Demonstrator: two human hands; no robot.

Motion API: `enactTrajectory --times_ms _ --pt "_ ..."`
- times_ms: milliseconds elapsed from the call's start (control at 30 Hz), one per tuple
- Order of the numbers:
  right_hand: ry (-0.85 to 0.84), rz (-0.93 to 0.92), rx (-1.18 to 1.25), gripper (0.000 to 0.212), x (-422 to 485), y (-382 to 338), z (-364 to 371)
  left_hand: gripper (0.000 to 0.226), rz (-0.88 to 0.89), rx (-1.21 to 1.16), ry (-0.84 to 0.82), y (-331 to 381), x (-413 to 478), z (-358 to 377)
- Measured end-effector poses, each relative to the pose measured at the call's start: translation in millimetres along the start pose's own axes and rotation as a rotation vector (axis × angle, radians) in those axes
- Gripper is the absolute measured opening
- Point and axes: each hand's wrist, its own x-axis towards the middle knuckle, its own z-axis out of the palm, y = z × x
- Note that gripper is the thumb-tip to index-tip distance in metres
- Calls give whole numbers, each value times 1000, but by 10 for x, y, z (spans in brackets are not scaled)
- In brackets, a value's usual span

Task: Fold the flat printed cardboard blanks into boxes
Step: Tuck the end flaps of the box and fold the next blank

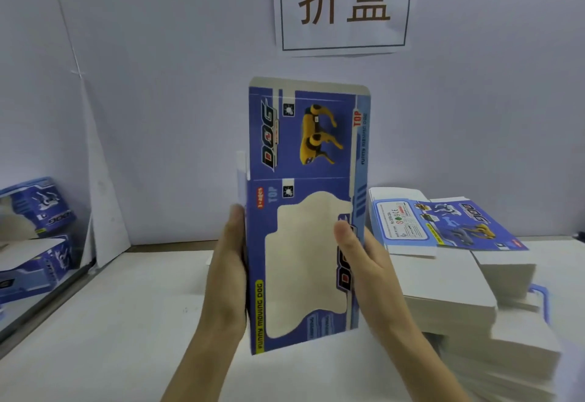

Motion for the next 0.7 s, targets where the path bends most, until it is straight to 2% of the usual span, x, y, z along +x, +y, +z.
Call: enactTrajectory --times_ms 100,200,267,400,533,633,700 --pt "27 -36 45 33 16 10 -34 68 131 90 105 -9 21 -9" --pt "-17 -29 73 35 15 -3 -37 76 133 60 52 -30 1 1" --pt "-1 -48 92 33 14 -7 -31 75 169 121 60 -35 18 6" --pt "99 -153 57 26 5 48 9 54 356 369 126 -18 23 56" --pt "109 -250 -4 24 10 77 41 67 450 569 53 -62 -38 92" --pt "62 -264 -17 46 66 22 -61 38 476 497 37 -77 -14 7" --pt "9 -248 17 47 101 -21 -152 24 505 510 -6 -41 23 -49"
